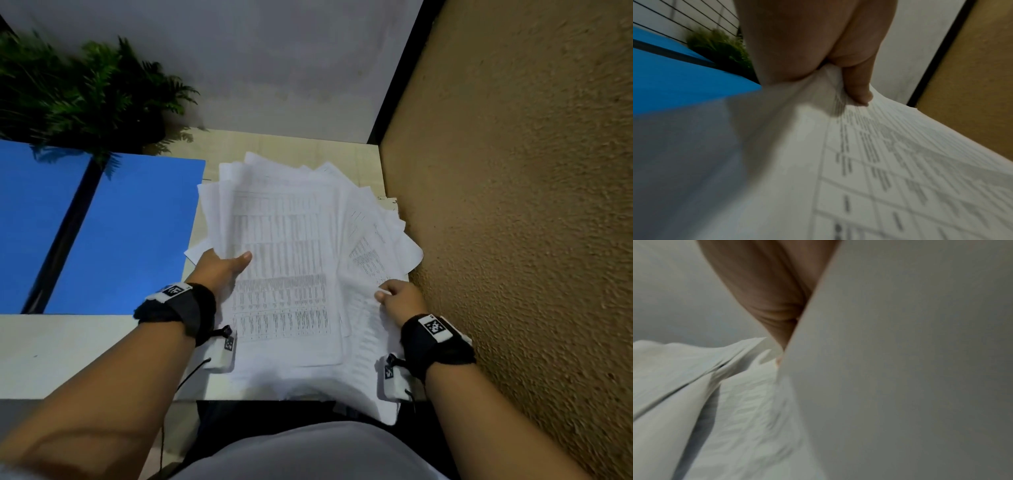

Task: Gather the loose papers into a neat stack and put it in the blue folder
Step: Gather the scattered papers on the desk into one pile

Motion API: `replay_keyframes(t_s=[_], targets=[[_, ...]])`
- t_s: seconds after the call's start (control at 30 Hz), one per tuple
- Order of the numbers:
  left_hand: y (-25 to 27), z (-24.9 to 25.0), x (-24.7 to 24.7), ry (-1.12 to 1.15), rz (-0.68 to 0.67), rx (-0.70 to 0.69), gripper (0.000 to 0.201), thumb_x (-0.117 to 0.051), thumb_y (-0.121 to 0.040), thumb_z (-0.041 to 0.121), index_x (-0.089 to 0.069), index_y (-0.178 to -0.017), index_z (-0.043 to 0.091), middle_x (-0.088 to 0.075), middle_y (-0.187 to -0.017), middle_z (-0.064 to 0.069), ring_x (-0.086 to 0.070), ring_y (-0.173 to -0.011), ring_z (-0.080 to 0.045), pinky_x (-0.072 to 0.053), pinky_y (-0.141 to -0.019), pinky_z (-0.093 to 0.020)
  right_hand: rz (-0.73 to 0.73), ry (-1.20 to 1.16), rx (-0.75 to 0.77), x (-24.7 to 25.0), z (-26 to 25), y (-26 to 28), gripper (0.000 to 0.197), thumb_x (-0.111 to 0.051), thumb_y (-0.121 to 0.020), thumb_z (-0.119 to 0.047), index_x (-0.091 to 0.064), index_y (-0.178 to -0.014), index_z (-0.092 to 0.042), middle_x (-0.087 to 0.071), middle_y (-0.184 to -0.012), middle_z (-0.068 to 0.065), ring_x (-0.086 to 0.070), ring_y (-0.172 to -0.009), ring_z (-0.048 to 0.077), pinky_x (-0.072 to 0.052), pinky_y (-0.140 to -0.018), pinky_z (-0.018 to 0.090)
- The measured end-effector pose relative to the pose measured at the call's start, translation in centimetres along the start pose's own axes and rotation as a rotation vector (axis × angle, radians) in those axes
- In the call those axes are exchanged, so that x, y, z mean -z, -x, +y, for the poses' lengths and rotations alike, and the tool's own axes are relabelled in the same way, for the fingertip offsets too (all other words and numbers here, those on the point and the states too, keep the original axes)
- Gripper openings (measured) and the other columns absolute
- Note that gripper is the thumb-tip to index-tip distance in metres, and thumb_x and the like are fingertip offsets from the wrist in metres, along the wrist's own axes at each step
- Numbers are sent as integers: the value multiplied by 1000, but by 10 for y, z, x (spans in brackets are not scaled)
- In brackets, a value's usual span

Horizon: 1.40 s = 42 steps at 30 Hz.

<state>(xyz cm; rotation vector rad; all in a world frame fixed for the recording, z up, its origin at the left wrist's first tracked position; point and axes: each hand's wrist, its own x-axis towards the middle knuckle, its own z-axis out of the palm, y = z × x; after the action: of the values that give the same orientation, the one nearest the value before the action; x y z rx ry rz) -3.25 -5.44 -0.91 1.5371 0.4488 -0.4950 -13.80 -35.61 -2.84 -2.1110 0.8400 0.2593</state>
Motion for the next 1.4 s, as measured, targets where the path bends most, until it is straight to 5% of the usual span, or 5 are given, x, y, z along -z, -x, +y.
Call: replay_keyframes(t_s=[0.33,0.5,0.8,1.03,1.4], targets=[[-8,-45,48,150,99,27,68,-84,-71,32,-57,-133,23,-69,-121,0,-62,-114,-27,-44,-100,-54,337,-155,-240,10,20,-3,16,-49,-94,-7,-64,-91,-3,-57,-87,14,-52,-81,27,-39,-74,30],[-10,-65,49,21,74,-66,100,-90,-64,32,-35,-147,35,-52,-144,6,-48,-131,-22,-38,-107,-50,92,-98,-178,-7,11,-1,18,-51,-94,-9,-53,-77,-11,-54,-94,9,-50,-88,23,-41,-79,30],[4,-74,11,-34,18,-32,88,-74,-82,0,-24,-151,21,-48,-142,2,-47,-129,-23,-38,-110,-50,-352,-43,-3,-55,-16,34,21,-43,-90,-3,-62,-100,-5,-66,-98,10,-60,-90,25,-48,-80,31],[-4,-67,31,-106,252,-86,63,-65,-88,-1,-39,-144,14,-52,-131,0,-52,-119,-23,-41,-108,-45,117,277,116,-32,-36,-7,17,-56,-89,-16,-63,-104,-14,-61,-110,10,-55,-107,31,-48,-91,41],[-53,25,4,-650,25,-263,22,-63,-91,24,-60,-104,6,-64,-98,-15,-61,-93,-34,-47,-78,-37,-233,221,187,-43,-18,-18,66,-49,-89,8,-36,-146,-23,-44,-146,9,-43,-133,26,-34,-111,30]])
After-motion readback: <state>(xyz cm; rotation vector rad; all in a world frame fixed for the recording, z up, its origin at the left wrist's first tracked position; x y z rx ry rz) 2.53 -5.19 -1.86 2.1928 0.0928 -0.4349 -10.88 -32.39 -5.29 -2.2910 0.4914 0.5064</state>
